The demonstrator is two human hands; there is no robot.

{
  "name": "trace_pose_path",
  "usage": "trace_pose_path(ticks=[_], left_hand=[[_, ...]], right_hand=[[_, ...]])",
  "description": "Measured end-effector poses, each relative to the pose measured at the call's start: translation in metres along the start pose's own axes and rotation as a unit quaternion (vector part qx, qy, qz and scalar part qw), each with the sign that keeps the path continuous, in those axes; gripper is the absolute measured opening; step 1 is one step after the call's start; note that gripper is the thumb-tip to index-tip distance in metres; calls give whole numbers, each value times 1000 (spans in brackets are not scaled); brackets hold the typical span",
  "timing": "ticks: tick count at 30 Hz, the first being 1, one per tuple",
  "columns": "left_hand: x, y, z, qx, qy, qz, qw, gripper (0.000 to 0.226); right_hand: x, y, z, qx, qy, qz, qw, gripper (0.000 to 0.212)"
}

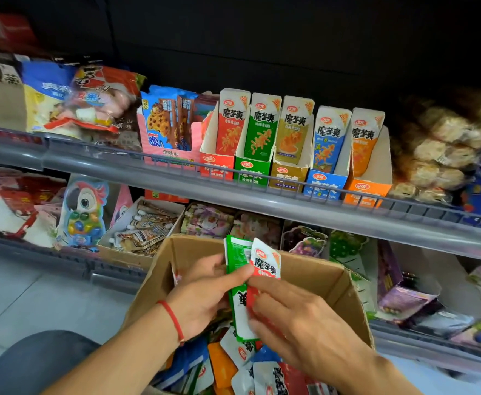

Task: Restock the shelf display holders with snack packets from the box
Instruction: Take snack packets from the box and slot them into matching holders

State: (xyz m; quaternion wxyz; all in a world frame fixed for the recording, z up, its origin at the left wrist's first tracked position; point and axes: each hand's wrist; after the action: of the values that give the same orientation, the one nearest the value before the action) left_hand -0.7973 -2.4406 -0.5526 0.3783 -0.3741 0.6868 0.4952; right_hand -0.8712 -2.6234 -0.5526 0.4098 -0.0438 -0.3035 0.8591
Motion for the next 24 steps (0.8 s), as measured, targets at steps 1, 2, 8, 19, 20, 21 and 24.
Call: trace_pose_path(ticks=[1,2,8,19,20,21,24], left_hand=[[-1,0,2,-9,-4,0,1000,29],[-2,0,3,-17,-3,-1,1000,29],[-13,1,7,-31,-6,-40,999,27],[-42,-4,38,-60,-124,-194,971,41],[-45,-7,45,-87,-125,-204,967,41],[-49,-10,51,-116,-116,-210,964,40],[-59,-17,68,-181,-68,-213,958,34]], right_hand=[[1,-1,3,12,-24,-5,1000,16],[1,-2,5,23,-48,-17,998,17],[-1,-13,17,-74,-167,-185,966,16],[-46,-99,51,-52,-180,-431,883,17],[-50,-109,59,-79,-184,-429,881,18],[-54,-121,67,-112,-182,-421,881,18],[-69,-167,87,-207,-177,-401,875,14]])
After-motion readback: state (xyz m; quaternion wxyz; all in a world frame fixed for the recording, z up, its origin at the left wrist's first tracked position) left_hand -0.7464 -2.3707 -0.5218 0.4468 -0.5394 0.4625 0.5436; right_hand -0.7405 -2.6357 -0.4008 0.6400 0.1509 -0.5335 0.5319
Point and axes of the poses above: each hand's wrist, its own y-axis away from the middle knuckle, its own z-axis out of the back of the hand, x = y × z, and after that the axes turned 10 degrees about -x, right-handed
